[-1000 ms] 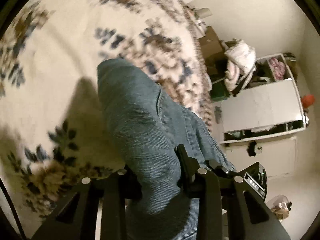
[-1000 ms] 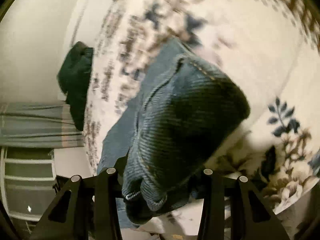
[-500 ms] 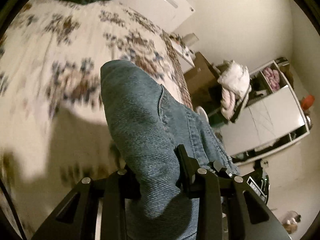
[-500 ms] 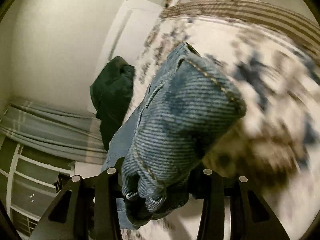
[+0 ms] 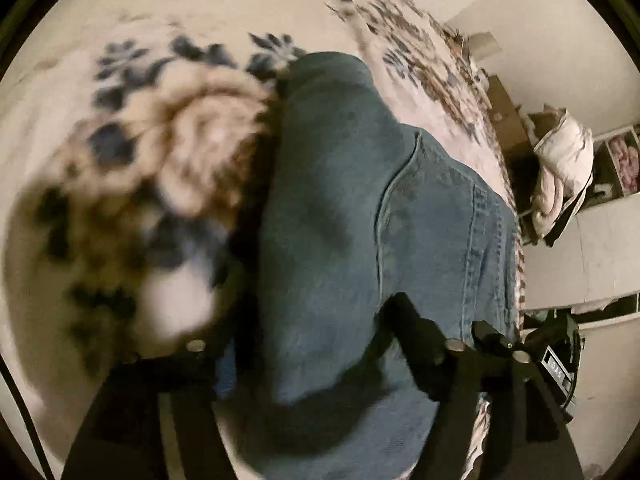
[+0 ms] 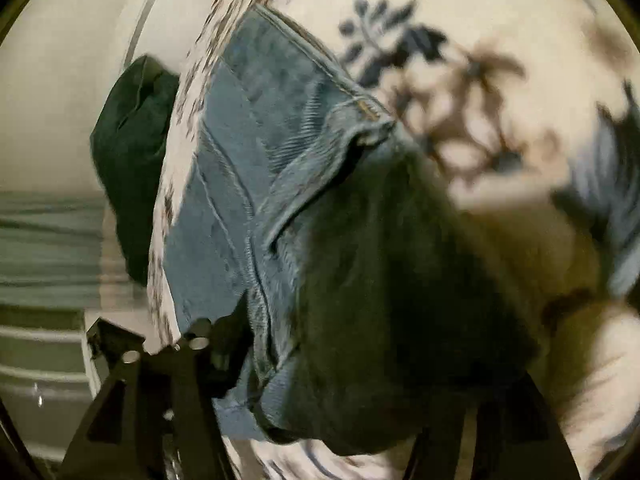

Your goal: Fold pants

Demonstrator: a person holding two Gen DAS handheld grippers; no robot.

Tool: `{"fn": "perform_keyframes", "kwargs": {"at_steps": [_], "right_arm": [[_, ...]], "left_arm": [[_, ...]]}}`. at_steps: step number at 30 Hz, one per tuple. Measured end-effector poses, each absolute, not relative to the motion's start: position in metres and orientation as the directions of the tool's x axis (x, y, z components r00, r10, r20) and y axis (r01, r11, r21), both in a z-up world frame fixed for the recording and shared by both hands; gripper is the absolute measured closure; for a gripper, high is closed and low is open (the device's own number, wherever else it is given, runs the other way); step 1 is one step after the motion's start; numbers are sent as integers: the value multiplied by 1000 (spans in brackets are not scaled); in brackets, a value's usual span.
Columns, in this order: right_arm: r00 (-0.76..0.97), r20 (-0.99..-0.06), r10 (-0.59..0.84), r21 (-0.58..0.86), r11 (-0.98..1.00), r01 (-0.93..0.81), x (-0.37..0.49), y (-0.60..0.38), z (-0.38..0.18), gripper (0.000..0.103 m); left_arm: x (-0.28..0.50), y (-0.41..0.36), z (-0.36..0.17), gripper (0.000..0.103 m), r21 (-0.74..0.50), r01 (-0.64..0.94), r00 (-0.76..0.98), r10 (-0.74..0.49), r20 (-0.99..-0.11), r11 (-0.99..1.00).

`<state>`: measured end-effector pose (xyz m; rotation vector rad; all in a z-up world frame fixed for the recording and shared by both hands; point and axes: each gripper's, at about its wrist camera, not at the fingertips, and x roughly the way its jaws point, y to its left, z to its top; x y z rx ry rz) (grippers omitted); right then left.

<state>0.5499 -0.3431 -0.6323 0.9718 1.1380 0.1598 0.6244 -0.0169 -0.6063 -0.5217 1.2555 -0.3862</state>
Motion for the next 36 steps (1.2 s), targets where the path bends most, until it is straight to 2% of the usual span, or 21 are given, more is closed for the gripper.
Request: {"fn": "perform_keyframes", "kwargs": {"at_steps": [2, 3, 5, 7, 10, 11, 19, 29, 36], "right_arm": [[423, -776, 468, 615, 710, 342, 547, -339, -615, 15], [400, -835, 378, 517, 788, 334, 545, -334, -601, 8], [374, -900, 225, 349, 885, 308, 542, -320, -574, 8], [367, -925, 100, 210, 938, 275, 539, -307, -550, 7], [401, -916, -11, 80, 974, 210, 527, -286, -508, 5], [413, -910, -39, 50, 978, 201, 521, -280, -491, 5], [470, -875, -118, -17, 977, 212, 435, -258, -358, 4], [585, -796, -155, -25, 974, 223, 295, -230, -178, 4], [648, -744, -159, -45, 981, 189, 199, -209, -83, 4]], "left_arm": [[610, -15, -598, 24, -519, -16, 280, -495, -823, 854], [603, -17, -591, 24, -478, -16, 281, -455, -845, 878], [589, -18, -575, 24, -403, -28, 301, -376, -876, 915], [573, -22, -553, 24, -322, -27, 321, -297, -899, 946], [550, -32, -513, 8, -201, 3, 352, -189, -917, 980], [541, -33, -499, 7, -172, 14, 360, -165, -918, 985], [485, -28, -391, 7, -82, 41, 442, -92, -892, 996], [378, -15, -235, 7, -50, 85, 578, -90, -811, 995], [300, -14, -159, 7, -26, 118, 643, -96, -760, 993]]}}
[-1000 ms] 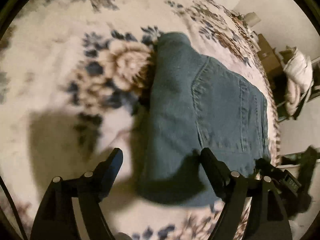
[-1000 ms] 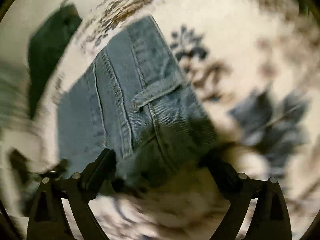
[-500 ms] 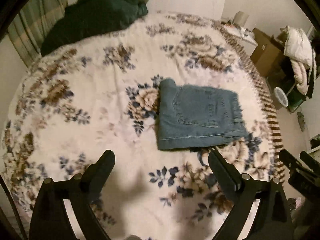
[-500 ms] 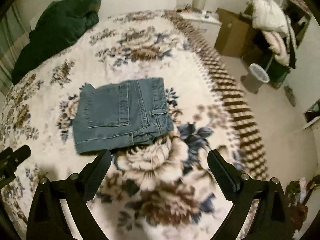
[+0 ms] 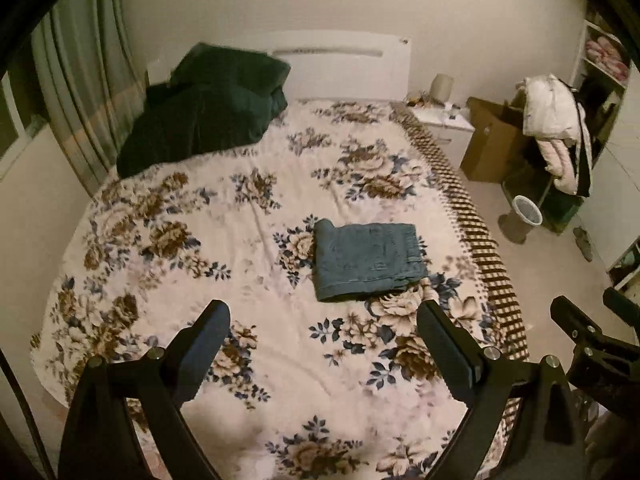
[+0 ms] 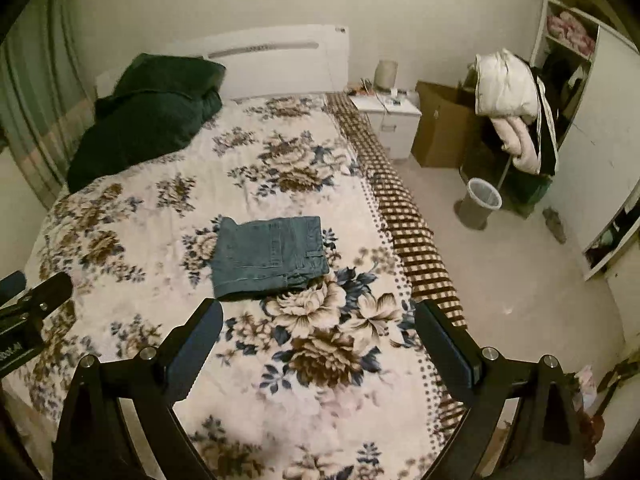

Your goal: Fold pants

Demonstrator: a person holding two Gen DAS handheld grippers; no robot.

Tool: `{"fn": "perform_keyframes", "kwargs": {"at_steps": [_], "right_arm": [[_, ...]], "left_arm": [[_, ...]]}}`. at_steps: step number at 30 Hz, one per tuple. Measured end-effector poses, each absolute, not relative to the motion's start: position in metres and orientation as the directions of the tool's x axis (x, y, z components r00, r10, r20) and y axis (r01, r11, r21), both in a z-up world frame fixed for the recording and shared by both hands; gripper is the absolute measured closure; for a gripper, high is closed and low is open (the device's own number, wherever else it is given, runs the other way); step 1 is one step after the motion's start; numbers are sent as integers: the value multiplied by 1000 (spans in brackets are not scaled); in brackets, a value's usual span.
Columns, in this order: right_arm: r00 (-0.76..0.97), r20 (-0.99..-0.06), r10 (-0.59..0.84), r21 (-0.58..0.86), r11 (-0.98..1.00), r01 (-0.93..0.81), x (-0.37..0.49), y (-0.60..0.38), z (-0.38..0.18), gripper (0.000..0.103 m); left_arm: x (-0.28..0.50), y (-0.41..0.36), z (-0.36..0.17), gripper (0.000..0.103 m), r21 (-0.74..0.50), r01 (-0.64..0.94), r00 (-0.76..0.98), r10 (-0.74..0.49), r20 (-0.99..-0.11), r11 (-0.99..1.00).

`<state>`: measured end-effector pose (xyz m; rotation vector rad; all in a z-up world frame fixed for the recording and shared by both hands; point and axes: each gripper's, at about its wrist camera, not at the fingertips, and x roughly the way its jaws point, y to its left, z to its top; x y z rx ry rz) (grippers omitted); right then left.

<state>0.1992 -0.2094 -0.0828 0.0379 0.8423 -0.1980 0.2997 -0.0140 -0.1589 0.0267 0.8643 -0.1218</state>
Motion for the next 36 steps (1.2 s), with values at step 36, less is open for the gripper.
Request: {"fn": "perform_keyframes", "kwargs": {"at_steps": [36], "right_arm": [[765, -630, -131, -33, 989, 142, 17, -191, 83, 2]], "left_arm": [[166, -17, -58, 0, -22, 97, 752, -88, -653, 995]]}}
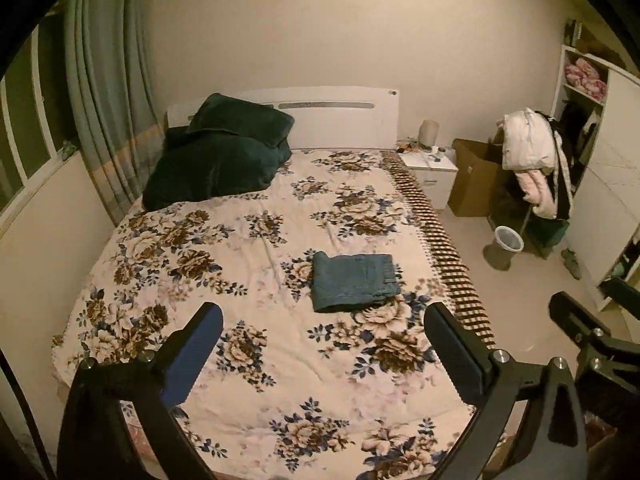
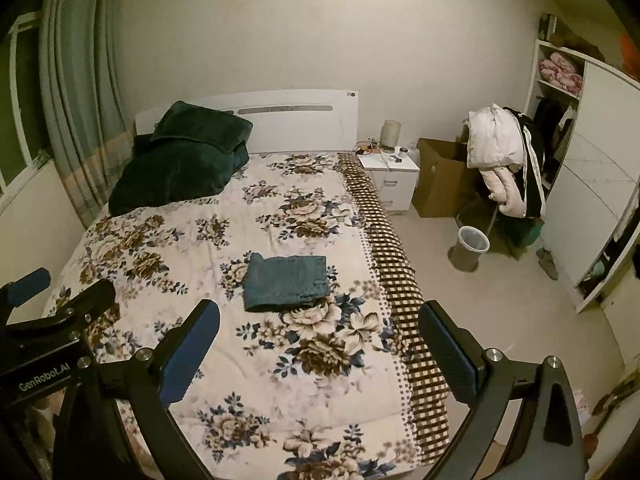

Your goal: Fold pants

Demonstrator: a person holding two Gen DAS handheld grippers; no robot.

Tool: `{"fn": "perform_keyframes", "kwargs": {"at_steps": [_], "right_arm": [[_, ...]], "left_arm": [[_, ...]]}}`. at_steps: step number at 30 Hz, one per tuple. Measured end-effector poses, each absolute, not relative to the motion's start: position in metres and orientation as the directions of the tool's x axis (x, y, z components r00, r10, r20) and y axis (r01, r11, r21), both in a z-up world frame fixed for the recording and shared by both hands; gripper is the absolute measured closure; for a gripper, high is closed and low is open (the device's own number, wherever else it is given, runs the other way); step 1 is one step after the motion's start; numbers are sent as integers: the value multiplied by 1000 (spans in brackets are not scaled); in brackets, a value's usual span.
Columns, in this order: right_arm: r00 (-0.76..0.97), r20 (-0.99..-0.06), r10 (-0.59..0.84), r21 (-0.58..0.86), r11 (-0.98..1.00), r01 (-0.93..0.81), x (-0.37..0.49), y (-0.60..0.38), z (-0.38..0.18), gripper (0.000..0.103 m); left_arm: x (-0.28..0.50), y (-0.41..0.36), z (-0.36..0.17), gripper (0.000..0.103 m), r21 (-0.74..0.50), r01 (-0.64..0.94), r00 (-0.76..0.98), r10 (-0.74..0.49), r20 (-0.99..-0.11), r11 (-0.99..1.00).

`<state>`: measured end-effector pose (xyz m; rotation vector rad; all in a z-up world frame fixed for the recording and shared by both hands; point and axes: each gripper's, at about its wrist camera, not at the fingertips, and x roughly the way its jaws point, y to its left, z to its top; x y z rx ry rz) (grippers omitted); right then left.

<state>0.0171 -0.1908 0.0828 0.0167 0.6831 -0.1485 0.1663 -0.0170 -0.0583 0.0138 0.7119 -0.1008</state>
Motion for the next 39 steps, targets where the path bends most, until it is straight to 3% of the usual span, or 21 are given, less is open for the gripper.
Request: {"fn": "perform_keyframes", "kwargs": {"at_steps": [16, 39], "right_arm": [[736, -650, -190, -80, 980, 182, 116, -214, 27, 1], [709, -681, -183, -56, 978, 199, 138, -215, -13, 1]], "left_arm": [[228, -30, -100, 0, 29, 33, 724, -4, -690, 999], [252, -38, -119, 0, 47, 50, 711, -3, -704, 998]]}}
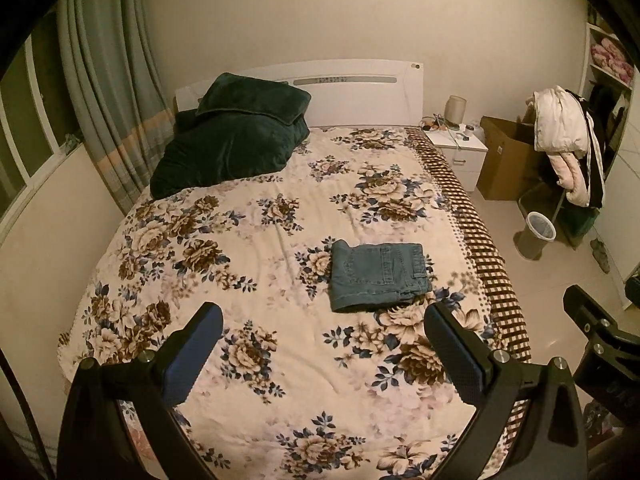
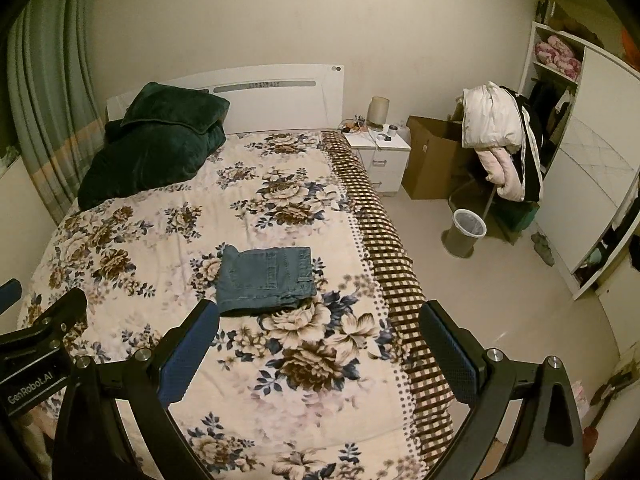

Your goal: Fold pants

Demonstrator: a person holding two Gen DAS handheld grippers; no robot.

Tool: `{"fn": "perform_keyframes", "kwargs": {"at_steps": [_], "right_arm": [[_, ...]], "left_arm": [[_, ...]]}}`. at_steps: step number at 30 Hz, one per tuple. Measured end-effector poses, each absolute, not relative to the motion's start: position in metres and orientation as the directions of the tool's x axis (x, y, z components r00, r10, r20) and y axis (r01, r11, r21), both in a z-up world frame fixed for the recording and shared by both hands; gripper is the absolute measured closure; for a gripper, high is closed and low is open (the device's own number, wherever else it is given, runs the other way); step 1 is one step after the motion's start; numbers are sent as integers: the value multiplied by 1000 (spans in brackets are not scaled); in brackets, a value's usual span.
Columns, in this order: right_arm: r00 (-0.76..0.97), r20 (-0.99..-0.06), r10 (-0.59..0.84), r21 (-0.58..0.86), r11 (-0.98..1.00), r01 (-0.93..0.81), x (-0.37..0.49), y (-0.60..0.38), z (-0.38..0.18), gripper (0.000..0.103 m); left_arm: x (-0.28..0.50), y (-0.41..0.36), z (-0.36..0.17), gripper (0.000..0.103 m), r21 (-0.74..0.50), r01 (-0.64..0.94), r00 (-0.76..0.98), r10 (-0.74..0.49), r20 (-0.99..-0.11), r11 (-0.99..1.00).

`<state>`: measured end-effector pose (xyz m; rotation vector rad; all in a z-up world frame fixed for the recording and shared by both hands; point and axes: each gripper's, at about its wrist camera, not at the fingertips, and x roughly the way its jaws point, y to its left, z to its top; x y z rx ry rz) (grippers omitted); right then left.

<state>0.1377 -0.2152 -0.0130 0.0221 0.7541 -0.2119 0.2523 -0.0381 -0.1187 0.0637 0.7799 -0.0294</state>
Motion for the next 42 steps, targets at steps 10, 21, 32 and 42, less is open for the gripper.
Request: {"fn": "perform_keyframes", "kwargs": {"at_steps": [10, 21, 32, 42], "right_arm": [[709, -680, -188, -55, 977, 207, 136, -216, -14, 1], [708, -680, -187, -53, 977, 208, 136, -216, -14, 1], [708, -681, -189, -55, 977, 208, 135, -216, -14, 1], [707, -682, -187, -54, 977, 206, 135, -215, -14, 1]], "left_arm": [[257, -43, -119, 0, 50, 60, 714, -8, -700, 997], [258, -43, -118, 0, 49, 62, 715, -10, -700, 997], [259, -42, -118, 0, 48, 62, 714, -10, -700, 997], [259, -44, -118, 0, 57, 67, 721, -9, -693, 996]]}}
